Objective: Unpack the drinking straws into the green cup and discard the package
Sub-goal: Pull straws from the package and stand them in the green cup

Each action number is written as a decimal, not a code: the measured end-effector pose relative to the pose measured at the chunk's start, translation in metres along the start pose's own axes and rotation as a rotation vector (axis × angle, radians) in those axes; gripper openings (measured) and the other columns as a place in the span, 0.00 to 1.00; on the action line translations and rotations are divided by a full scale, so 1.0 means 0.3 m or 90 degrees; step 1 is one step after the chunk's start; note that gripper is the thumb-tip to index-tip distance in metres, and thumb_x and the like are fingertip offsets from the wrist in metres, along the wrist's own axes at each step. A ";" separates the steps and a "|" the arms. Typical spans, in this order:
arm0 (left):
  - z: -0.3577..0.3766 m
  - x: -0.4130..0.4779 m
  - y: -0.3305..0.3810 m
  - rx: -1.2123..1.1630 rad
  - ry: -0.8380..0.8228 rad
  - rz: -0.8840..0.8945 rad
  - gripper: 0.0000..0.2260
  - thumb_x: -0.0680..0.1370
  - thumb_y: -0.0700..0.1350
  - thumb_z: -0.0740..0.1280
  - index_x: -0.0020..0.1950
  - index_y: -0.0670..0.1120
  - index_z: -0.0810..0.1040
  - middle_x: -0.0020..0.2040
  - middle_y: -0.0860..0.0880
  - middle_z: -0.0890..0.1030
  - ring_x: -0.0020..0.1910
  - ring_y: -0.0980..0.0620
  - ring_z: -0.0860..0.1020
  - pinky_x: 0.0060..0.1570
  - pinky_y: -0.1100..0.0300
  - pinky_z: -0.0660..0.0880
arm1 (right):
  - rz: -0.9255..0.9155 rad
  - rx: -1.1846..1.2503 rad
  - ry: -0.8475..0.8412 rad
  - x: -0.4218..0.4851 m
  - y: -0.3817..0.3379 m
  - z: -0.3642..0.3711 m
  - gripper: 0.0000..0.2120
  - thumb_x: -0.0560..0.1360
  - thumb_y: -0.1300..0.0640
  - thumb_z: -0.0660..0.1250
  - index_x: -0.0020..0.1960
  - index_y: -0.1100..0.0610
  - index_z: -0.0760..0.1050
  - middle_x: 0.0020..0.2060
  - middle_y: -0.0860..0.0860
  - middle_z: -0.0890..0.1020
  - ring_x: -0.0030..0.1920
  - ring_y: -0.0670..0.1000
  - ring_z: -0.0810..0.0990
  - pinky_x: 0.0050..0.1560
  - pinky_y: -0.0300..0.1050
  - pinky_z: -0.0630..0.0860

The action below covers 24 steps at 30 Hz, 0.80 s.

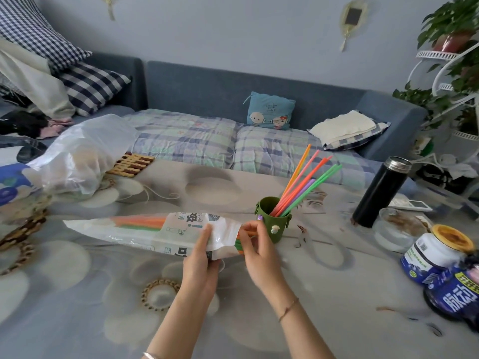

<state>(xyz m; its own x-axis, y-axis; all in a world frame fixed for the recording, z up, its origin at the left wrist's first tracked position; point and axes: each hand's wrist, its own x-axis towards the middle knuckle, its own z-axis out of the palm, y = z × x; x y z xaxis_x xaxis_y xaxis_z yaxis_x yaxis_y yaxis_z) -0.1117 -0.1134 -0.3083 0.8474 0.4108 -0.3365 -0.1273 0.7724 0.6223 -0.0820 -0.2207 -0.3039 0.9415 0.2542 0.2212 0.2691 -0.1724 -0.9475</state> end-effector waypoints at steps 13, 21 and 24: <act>-0.010 0.014 0.058 -0.112 0.006 0.040 0.16 0.80 0.42 0.64 0.68 0.43 0.72 0.52 0.47 0.83 0.41 0.54 0.85 0.37 0.53 0.83 | 0.096 0.315 0.197 0.019 -0.047 -0.154 0.07 0.75 0.53 0.65 0.43 0.56 0.71 0.23 0.44 0.69 0.24 0.44 0.64 0.22 0.36 0.58; 0.012 -0.001 -0.008 -0.071 0.019 -0.029 0.12 0.79 0.44 0.66 0.62 0.45 0.75 0.44 0.48 0.85 0.43 0.50 0.79 0.44 0.54 0.75 | 0.135 0.271 0.186 0.011 -0.055 -0.078 0.08 0.77 0.55 0.64 0.43 0.58 0.76 0.24 0.48 0.68 0.21 0.43 0.65 0.21 0.34 0.61; -0.007 0.017 0.027 -0.103 0.011 -0.004 0.07 0.79 0.43 0.65 0.56 0.45 0.77 0.46 0.47 0.85 0.45 0.49 0.80 0.59 0.44 0.73 | 0.128 0.331 0.329 0.029 -0.071 -0.141 0.13 0.78 0.55 0.62 0.35 0.56 0.70 0.17 0.45 0.67 0.19 0.42 0.65 0.19 0.32 0.61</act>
<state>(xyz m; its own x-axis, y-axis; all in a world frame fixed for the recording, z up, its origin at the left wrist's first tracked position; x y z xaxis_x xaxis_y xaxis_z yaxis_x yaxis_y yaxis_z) -0.1096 -0.1041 -0.3065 0.8400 0.4123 -0.3527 -0.2041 0.8424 0.4986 -0.0708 -0.2549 -0.2721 0.9721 -0.2343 -0.0088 0.0721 0.3343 -0.9397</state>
